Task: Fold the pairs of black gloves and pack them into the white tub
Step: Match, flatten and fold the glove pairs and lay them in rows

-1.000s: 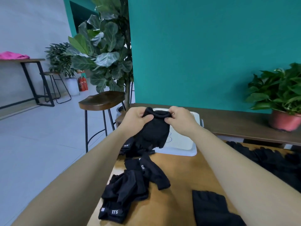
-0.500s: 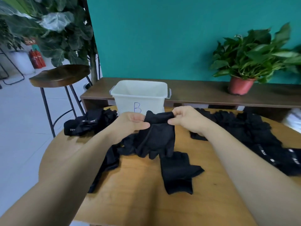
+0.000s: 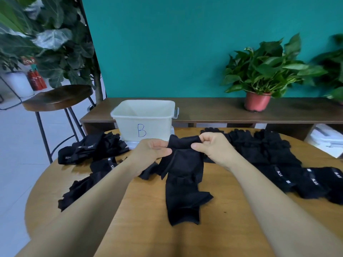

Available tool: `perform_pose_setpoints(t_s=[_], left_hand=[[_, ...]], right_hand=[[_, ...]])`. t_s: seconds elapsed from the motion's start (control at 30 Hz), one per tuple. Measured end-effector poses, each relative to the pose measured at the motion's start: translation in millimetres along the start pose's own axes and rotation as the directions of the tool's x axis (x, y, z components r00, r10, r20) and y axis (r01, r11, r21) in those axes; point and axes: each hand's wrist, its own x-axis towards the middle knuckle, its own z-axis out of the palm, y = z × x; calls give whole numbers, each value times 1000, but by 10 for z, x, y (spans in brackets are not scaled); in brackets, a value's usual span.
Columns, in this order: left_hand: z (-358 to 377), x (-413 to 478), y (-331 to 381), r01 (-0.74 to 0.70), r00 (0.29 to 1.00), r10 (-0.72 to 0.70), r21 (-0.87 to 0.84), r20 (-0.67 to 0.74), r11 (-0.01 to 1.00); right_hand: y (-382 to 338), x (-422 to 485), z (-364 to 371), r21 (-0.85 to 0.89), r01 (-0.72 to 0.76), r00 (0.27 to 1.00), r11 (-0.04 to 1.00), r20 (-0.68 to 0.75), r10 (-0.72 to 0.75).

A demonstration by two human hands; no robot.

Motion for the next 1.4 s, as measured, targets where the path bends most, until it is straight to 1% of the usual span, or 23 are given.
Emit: perform_pose_setpoints(t_s=[0.1,0.13,0.17,0.23,0.3,0.37,0.4,0.47,0.5,0.57,0.63,0.67,0.7,0.73,0.8,0.83,0.87,0.9,1.0,1.1,1.17,1.27,1.4], left_hand=[[71,-53,5,-75,979,84,56,-188,996],[110,-90,24,-110,965,126,80,-230,991],[164,-125,50,-139,959,156,88,-236,986],[313,-196,106,-189,968,200,88,-150,978],[480,-235,151,-254,966,257,71,-38,965],[620,-221,177,-325,945,326,69,-6,943],[670,-203,179,-335,941,338,71,-30,939],[721,-175,196,-302,943,307,59,-129,951],[726,-160,189,-276,943,282,56,-178,959],[703,-137,177,-238,947,231,-4,-222,971],[648,-124,174,-185,973,165,-121,-160,975],[615,-109,167,-146,986,130,-163,-105,976],[580,-95,162,-105,994,98,-185,-45,977],[552,-85,163,-68,997,73,-197,18,978],[535,-92,184,-1,991,33,-241,133,971],[543,-104,205,27,984,22,-272,175,962],[558,-109,227,50,979,12,-296,202,954],[572,-120,252,68,976,1,-308,218,949],[595,-128,273,90,976,-24,-295,218,951],[625,-133,261,26,990,11,-262,137,965],[670,-129,235,9,994,19,-255,107,967],[784,-106,188,-7,992,35,-223,122,975],[1021,0,154,-71,992,81,-102,93,992]], right_hand=[[43,-24,-42,29,46,992,999,-118,-42],[42,-38,-43,28,67,983,997,-170,-61],[35,-53,-33,26,88,973,996,-217,-81],[3,-90,21,31,115,956,993,-274,-103],[-20,-119,96,29,124,954,992,-278,-111],[-38,-144,164,2,152,961,988,-234,-147],[-50,-163,190,-28,172,964,985,-203,-174],[-79,-222,206,-118,205,962,972,-157,-222],[-84,-248,192,-149,219,957,964,-160,-242],[-91,-300,127,-163,226,934,960,-244,-261],[-66,-310,13,-162,183,897,970,-375,-232],[-53,-303,-52,-161,142,895,977,-402,-196],[-46,-296,-119,-157,94,907,983,-393,-149],[-44,-296,-177,-130,38,934,991,-348,-81],[-45,-311,-269,-9,-38,984,999,-176,36],[-35,-321,-297,57,-72,994,996,-78,76],[-34,-344,-309,89,-84,996,992,-4,85],[-13,-362,-320,86,-69,997,994,25,67],[42,-417,-349,112,-26,1000,993,-2,26],[85,-445,-405,129,-41,999,991,-14,43],[149,-449,-446,121,-51,999,991,-14,53],[290,-443,-532,54,-55,998,997,-29,57],[618,-358,-697,-84,-112,989,990,-107,103]])
